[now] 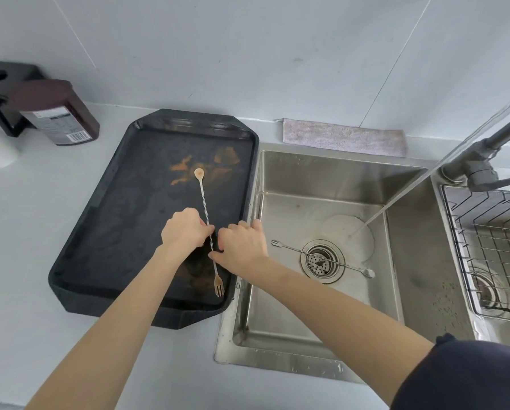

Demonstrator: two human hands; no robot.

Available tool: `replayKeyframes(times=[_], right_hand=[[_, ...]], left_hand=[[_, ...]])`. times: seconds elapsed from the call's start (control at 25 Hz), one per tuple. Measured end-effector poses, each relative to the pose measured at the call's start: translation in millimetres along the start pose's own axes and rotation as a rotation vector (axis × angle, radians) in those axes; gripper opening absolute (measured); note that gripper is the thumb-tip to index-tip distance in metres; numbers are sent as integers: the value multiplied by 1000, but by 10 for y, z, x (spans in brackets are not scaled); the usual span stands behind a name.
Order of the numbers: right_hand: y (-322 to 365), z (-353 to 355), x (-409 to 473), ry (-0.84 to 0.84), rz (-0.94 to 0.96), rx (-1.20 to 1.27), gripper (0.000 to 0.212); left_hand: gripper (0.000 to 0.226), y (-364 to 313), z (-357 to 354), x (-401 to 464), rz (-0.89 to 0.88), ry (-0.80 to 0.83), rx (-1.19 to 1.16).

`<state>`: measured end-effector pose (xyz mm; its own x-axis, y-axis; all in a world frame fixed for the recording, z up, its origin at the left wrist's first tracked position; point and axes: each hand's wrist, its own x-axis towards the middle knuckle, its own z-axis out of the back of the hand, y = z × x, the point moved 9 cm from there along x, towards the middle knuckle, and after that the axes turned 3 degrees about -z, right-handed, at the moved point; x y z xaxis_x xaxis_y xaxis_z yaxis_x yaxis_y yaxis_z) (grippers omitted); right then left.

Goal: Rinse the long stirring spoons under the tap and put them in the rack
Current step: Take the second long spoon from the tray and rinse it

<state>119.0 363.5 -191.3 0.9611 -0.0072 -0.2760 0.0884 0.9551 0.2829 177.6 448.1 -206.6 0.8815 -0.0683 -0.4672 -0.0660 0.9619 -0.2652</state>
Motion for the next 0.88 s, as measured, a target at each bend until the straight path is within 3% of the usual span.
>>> replayKeyframes(times=[0.28,0.64,0.88], right_hand=[[-15,-16,-16,2,-38,109,28],[-362,217,-119,33,-267,556,22],[-777,401,-408,-29,-342,647,22]], left_hand=[[24,20,-14,-29,23,6,-239],[20,-429,327,-237,-157,-123,-392],[8,-880,309,-498,-280,-95,-487]])
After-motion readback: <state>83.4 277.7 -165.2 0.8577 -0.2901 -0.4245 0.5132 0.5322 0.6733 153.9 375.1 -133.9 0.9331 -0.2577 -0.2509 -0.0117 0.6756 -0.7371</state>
